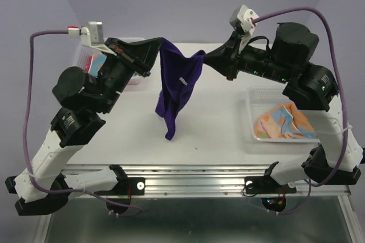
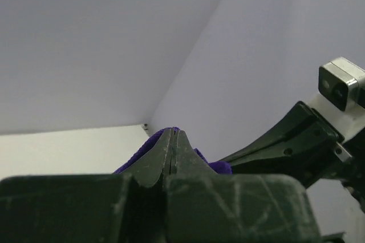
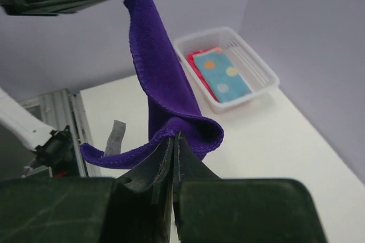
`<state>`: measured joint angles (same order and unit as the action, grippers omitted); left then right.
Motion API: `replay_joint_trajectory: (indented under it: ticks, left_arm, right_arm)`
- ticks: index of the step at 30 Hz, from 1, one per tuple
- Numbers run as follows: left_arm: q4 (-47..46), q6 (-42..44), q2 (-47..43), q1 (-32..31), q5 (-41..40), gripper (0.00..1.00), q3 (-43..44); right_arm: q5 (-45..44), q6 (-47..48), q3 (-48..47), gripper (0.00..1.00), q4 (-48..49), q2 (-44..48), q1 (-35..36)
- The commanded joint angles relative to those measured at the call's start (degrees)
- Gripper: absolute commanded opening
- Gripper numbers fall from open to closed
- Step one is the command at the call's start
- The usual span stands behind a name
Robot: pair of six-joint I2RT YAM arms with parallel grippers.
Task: Fold and stack the towels
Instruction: Flatten out the crumpled towel
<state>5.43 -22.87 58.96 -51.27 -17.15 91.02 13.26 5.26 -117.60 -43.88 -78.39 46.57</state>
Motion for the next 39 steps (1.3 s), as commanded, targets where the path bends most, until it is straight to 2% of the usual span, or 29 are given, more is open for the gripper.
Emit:
replay_joint_trajectory:
  ticks: [1,5,6,10,14,15,17,18,19,21,22,23,24,25,27,30,31,34,36,38,39]
  left_arm:
    - [-1.9,1.9,-4.6,0.1,12.0,0.00,4.7]
    - [-1.7,0.0,-5.6,0.1,17.1,0.00,6.2]
    - [-1.7,-0.2,-5.5,0.1,20.7,0.00,6.4]
    - [-1.7,-0.8,-5.5,0.2,20.6,0.00,5.4]
    - [-2.8,-0.5,-7.2,0.2,11.7,0.00,-1.1]
    - [-3.1,-0.4,-8.2,0.2,6.7,0.00,-2.9]
    - [-4.0,-0.9,-9.3,0.2,0.5,0.00,-9.2]
    - [-5.0,-1.2,-9.8,0.1,-5.8,0.00,-11.4]
    - [-5.1,-2.4,-10.2,0.2,-8.8,0.00,-13.5]
    - [-6.6,-3.0,-8.6,1.9,-13.9,0.00,-18.8]
    - [-6.7,-4.9,-7.5,4.0,-13.8,0.00,-21.0]
    - [-6.8,-5.6,-6.2,9.8,-11.1,0.00,-22.0]
    - [-8.1,-7.0,-3.2,14.4,-1.8,0.00,-23.2]
    - [-9.4,-8.2,-1.5,17.7,2.6,0.00,-24.6]
    - [-14.2,-10.0,4.0,24.2,8.2,0.00,-29.5]
    - [-20.2,-10.6,10.0,26.6,11.2,0.00,-35.0]
    - [-22.0,-10.8,13.7,27.6,14.5,0.00,-37.7]
    - [-26.0,-11.7,20.8,28.8,16.9,0.00,-40.5]
    - [-26.4,-11.8,25.6,29.3,16.9,0.00,-41.6]
    - [-26.4,-11.8,28.0,29.9,16.9,0.00,-41.7]
    - [-26.4,-11.7,28.8,30.1,18.6,0.00,-41.6]
  right_arm:
    - [19.1,4.2,-11.8,0.03,-3.5,-0.6,0.0]
    - [29.1,2.0,-11.2,0.03,0.8,1.2,0.1]
    - [30.7,0.9,-10.9,0.03,1.5,1.5,0.1]
    - [28.5,-0.4,-9.4,0.03,2.7,1.7,0.1]
    - [20.7,1.1,-3.1,0.03,4.3,2.6,0.1]
    - [14.4,1.2,-0.5,0.03,4.7,2.5,0.1]
    - [8.4,2.4,1.7,0.03,4.5,1.5,0.1]
    - [2.4,3.6,2.8,0.03,4.9,0.7,0.1]
    - [-0.5,4.1,4.9,0.03,5.3,-1.0,0.0]
    - [-6.0,6.1,6.8,0.02,5.7,-3.9,-0.7]
    - [-6.3,6.5,7.2,0.01,6.1,-6.7,-1.6]
    - [-5.4,6.8,7.7,0.01,7.0,-8.3,-2.9]
    - [-2.0,7.7,8.4,0.01,7.5,-9.6,-6.0]
    - [-0.4,8.1,9.3,0.01,8.2,-11.2,-7.6]
    - [5.9,12.1,11.9,0.02,9.2,-15.8,-11.5]
    - [8.9,20.0,17.7,0.05,11.4,-21.3,-12.8]
    - [9.0,21.2,19.4,0.06,12.9,-22.7,-12.7]
    - [9.0,23.6,23.5,0.11,15.0,-28.6,-12.7]
    - [8.5,23.1,25.1,0.18,17.2,-32.2,-12.9]
    - [6.5,21.0,25.7,0.34,20.1,-34.1,-12.9]
    - [5.1,18.6,25.8,0.46,21.0,-34.9,-12.8]
